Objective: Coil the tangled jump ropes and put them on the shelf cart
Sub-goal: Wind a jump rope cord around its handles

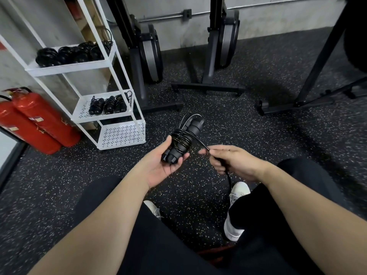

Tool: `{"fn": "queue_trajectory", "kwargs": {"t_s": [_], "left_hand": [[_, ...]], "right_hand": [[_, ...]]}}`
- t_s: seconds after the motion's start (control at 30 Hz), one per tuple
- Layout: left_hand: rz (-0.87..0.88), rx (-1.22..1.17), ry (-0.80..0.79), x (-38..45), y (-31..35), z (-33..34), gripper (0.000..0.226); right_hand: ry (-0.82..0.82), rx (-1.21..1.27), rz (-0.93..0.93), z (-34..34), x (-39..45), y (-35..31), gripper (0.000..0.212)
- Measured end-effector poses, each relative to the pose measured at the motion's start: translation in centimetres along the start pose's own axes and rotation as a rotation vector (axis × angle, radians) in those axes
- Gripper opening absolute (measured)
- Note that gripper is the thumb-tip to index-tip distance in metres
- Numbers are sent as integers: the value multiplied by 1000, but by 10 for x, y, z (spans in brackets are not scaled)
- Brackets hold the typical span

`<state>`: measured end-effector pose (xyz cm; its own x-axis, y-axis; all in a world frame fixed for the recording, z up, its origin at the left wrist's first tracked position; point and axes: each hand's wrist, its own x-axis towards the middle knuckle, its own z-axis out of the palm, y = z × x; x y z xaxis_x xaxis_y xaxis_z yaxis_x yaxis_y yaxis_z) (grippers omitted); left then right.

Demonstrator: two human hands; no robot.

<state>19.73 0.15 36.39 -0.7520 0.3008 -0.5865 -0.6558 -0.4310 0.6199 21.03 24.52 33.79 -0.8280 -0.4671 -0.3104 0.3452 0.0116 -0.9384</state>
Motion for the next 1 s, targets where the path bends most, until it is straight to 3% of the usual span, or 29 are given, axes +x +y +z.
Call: {"fn": "queue_trajectory", "kwargs": {"t_s": [0.17,0.27,0.4,0.63,0.73,0.83,0.93,1.0], "left_hand": [[25,-87,-8,-1,3,0,40],[22,-159,-32,1,6,-5,42],[-8,-174,-141,2,7,-10,63],[-123,257,-152,-17,5,-2,48],[-159,432,-255,-19,4,0,40],[-204,621,-373,-17,1,-2,41],[-271,760,-435,-13,-4,-2,38],[-306,844,-455,-10,-7,-2,34]], "right_hand": [[-61,-227,83,1,-3,-2,46],[-88,-145,74,-3,-3,0,42],[-32,-10,95,-11,0,1,34],[49,-286,277,-4,-1,0,42],[125,-309,267,-5,-1,2,25],[213,-375,234,-4,-4,1,35],[201,-304,247,0,-3,-4,14],[221,-359,238,2,-2,-5,25]]}}
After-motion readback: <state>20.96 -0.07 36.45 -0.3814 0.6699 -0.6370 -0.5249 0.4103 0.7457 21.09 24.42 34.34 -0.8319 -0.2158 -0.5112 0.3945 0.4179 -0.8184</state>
